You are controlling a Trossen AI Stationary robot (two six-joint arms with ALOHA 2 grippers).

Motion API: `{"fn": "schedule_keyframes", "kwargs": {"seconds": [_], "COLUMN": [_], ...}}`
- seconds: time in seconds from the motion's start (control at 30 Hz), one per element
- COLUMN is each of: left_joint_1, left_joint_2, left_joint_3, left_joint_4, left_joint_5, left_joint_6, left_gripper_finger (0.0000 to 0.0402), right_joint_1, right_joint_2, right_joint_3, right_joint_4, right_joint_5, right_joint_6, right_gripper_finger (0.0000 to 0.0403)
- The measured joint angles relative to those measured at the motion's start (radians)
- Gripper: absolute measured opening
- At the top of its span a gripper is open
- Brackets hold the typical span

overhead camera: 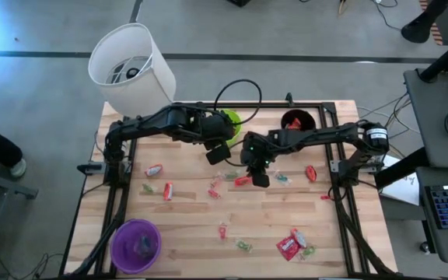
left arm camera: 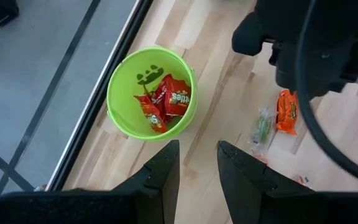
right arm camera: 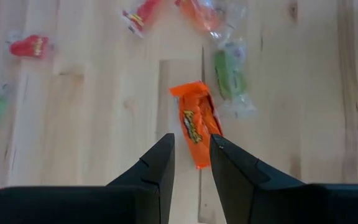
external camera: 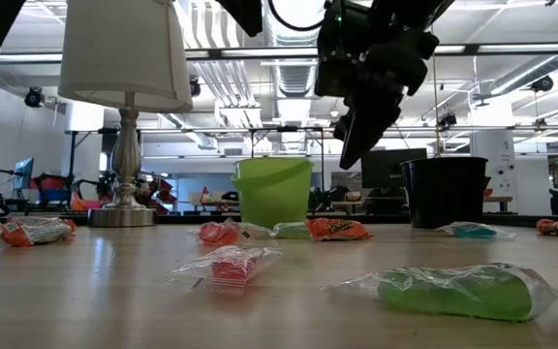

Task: Sort candy
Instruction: Put the orange candy into the black bucket

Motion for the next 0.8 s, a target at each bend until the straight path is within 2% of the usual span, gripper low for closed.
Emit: {"fn": "schedule_keyframes", "kwargs": {"seconds": [0.47, 0.63, 0.8], "left_joint_1": [0.000, 0.000, 0.000], "left_joint_2": [0.001, 0.001, 0.001], "left_joint_3": [0.000, 0.000, 0.000], "left_joint_4": [0.000, 0.000, 0.000], "left_joint_5": [0.000, 0.000, 0.000], "left_joint_6": [0.003, 0.003, 0.003], "left_gripper_finger": [0.0091, 0.0091, 0.0091], "right_joint_1": [0.000, 0.003, 0.003], "right_joint_2": [0.000, 0.000, 0.000], "right_joint_3": [0.000, 0.001, 0.020], "right_joint_4": [0.073, 0.076, 0.066], "right_joint_5": [0.002, 0.076, 0.079], "right_joint_6": [0.010, -0.008, -0.033], "right_gripper_finger": [0.0093, 0.0093, 0.0093]}}
